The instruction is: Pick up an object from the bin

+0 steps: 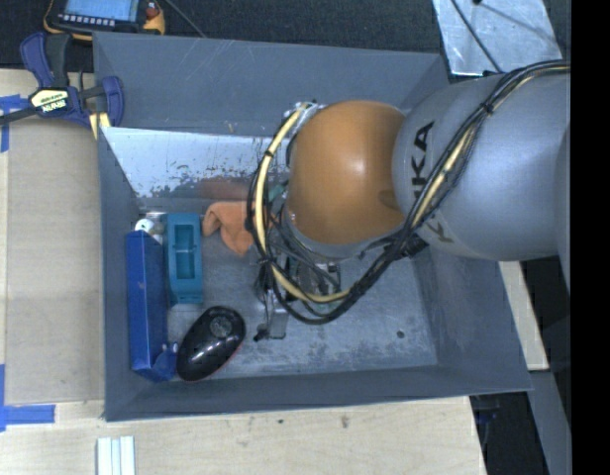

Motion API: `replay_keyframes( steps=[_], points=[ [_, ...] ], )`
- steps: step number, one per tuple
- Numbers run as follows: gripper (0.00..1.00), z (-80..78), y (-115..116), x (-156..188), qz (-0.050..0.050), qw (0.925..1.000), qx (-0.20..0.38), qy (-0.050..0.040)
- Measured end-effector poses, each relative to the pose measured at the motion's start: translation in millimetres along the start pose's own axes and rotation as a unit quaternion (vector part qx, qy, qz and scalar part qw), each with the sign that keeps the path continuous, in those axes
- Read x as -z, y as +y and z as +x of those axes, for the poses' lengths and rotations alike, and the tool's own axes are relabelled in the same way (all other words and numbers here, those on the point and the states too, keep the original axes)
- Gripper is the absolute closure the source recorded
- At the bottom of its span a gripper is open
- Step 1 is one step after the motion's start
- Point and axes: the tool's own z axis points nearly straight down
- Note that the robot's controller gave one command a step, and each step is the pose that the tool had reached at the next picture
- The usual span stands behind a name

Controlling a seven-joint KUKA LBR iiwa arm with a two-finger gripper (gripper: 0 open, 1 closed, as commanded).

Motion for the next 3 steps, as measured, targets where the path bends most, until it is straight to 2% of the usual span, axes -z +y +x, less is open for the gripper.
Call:
replay_keyframes(
  steps=[1,2,3],
  points=[
    [0.00,-1.8,-1,5,-0.001,1.0000,-0.001,-0.0042],
    [0.00,-41.2,-30,37,-0.001,0.9991,0.041,-0.0040],
    [0.00,-48.3,-61,47,-0.001,1.0000,0.004,-0.0044]
  ],
)
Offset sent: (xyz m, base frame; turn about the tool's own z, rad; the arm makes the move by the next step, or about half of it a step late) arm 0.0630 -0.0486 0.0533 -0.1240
